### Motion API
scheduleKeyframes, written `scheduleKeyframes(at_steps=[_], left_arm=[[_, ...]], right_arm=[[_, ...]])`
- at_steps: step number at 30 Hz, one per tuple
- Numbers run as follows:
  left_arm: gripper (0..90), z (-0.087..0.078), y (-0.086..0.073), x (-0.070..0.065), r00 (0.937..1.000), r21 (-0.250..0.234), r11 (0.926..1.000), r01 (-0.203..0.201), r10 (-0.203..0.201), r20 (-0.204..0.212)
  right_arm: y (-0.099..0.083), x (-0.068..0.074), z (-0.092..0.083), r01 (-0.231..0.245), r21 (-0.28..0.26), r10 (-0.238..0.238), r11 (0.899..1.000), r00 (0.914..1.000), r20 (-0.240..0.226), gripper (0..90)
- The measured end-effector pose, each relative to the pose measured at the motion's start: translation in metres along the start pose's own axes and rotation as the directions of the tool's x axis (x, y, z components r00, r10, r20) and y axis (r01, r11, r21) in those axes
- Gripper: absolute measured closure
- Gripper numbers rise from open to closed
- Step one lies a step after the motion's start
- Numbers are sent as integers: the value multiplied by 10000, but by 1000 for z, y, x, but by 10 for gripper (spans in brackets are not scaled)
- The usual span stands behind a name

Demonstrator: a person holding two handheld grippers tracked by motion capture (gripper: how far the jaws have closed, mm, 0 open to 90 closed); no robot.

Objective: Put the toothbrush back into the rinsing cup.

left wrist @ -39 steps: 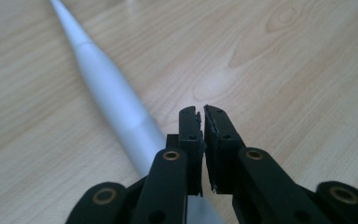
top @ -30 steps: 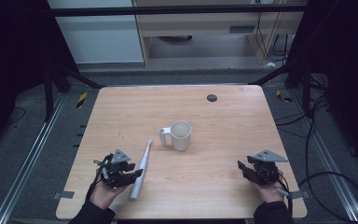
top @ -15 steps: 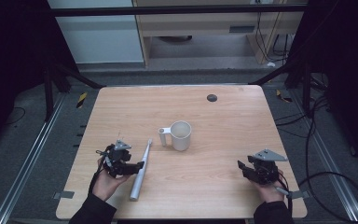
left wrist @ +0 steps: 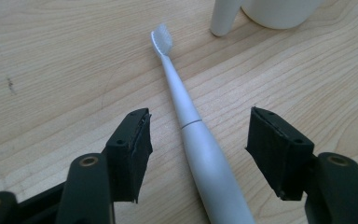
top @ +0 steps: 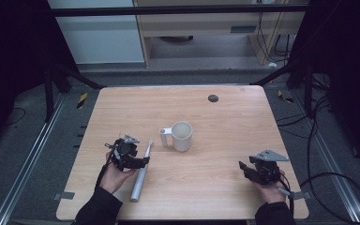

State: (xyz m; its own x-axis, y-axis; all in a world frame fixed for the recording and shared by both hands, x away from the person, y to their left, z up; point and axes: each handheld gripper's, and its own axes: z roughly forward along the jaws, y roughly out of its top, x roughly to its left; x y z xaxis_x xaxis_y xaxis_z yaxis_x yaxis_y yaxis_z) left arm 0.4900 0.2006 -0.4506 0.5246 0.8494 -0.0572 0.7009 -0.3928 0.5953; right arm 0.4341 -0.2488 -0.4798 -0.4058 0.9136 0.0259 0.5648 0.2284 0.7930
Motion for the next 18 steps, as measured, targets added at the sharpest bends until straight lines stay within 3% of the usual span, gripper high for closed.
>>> scheduleKeyframes(at_steps=[11, 18], left_arm=[[414, 9, -1, -9, 9990, 673, 9974, -272, 294, -325], [438, 18, -3, -9, 9991, 1205, 9925, -208, 251, -343]], right_arm=[[0, 0, 0, 79, 38, -79, 10000, 10000, 53, 503], [0, 0, 1, 16, 109, -16, 9999, 10000, 11, 502]])
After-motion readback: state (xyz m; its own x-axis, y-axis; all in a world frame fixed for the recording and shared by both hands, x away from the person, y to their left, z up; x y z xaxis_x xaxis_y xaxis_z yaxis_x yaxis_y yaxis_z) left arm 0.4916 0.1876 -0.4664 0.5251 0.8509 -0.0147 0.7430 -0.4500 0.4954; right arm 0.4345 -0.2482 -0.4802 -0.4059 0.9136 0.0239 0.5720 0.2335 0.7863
